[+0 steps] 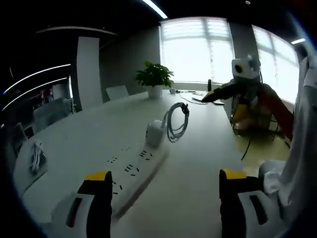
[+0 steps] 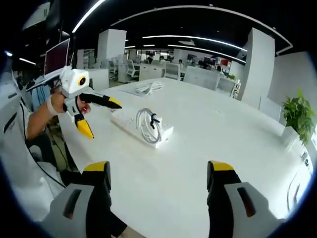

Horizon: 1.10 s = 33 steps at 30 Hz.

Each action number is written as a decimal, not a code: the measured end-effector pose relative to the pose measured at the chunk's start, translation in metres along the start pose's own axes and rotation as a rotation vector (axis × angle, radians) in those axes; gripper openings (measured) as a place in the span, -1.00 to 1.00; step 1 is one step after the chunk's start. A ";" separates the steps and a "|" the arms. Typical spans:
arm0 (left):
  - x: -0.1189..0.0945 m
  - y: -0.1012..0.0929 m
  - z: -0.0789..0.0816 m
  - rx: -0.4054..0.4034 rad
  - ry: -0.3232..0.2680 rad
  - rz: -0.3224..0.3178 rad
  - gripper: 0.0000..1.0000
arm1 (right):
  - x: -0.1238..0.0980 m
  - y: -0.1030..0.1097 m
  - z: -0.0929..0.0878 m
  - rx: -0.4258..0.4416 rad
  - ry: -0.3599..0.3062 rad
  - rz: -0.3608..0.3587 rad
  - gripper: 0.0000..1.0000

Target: Straighten the power strip on the desk, plug the charger into it

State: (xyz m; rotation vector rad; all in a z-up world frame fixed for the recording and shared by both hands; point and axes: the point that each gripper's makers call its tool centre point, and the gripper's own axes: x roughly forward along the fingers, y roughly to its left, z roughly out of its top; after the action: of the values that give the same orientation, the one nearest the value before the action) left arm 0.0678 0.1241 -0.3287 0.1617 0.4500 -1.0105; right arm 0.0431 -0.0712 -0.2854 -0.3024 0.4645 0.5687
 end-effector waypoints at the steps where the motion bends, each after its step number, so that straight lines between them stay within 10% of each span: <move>1: -0.008 -0.002 -0.006 -0.017 0.017 0.016 0.93 | -0.002 -0.001 -0.002 0.004 0.008 -0.009 0.64; 18: -0.136 -0.010 -0.043 -0.125 0.148 0.315 0.92 | -0.032 0.019 -0.020 0.058 0.050 -0.037 0.74; 33: -0.187 0.001 -0.081 -0.240 0.188 0.470 0.92 | -0.060 0.009 -0.037 0.120 0.065 -0.123 0.74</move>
State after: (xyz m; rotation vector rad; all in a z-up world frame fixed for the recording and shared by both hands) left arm -0.0391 0.2978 -0.3198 0.1386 0.6643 -0.4768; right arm -0.0191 -0.1050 -0.2888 -0.2331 0.5368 0.4106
